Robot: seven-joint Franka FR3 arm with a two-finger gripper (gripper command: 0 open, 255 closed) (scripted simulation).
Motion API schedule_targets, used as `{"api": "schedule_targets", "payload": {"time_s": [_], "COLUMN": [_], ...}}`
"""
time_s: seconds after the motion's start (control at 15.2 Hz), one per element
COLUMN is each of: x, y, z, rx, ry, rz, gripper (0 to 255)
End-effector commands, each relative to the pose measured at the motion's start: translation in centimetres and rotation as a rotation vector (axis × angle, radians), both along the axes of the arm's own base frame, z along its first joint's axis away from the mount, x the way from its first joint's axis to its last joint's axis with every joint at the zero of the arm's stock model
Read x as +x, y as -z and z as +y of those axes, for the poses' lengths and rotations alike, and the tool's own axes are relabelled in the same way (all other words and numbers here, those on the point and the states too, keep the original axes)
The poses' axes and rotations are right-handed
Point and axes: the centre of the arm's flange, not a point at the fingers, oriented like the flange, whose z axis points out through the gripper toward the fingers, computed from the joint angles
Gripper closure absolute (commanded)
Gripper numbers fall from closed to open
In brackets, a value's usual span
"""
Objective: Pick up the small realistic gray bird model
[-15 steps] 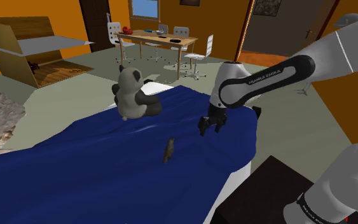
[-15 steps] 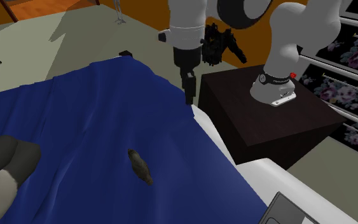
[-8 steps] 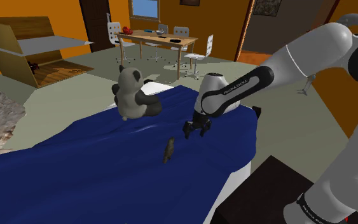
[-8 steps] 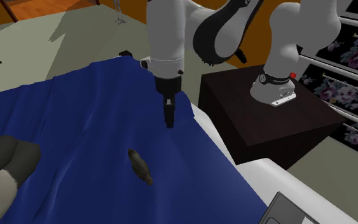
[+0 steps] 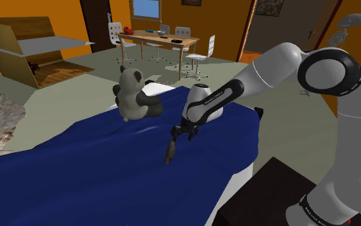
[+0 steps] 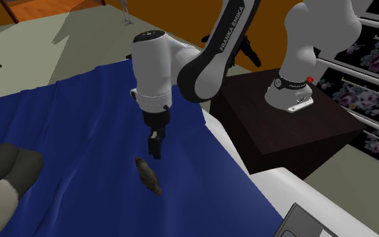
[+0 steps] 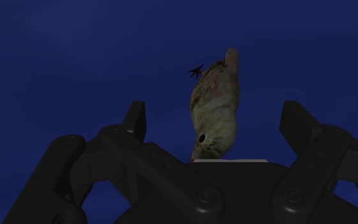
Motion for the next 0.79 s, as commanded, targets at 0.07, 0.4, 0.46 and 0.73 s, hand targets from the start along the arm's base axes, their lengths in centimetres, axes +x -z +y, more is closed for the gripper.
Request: {"api": "schedule_targets", "payload": {"time_s": [0.07, 0.4, 0.46, 0.73], "x": [3.0, 5.9, 5.9, 5.9], "y": [2.4, 5.4, 5.9, 8.1], "z": [0.6, 1.2, 1.2, 1.2], "rx": [0.012, 0.024, 0.024, 0.024], "ry": [0.031, 0.062, 0.062, 0.062], "rz": [-0.012, -0.025, -0.025, -0.025], "gripper": [0, 0, 0, 0]}}
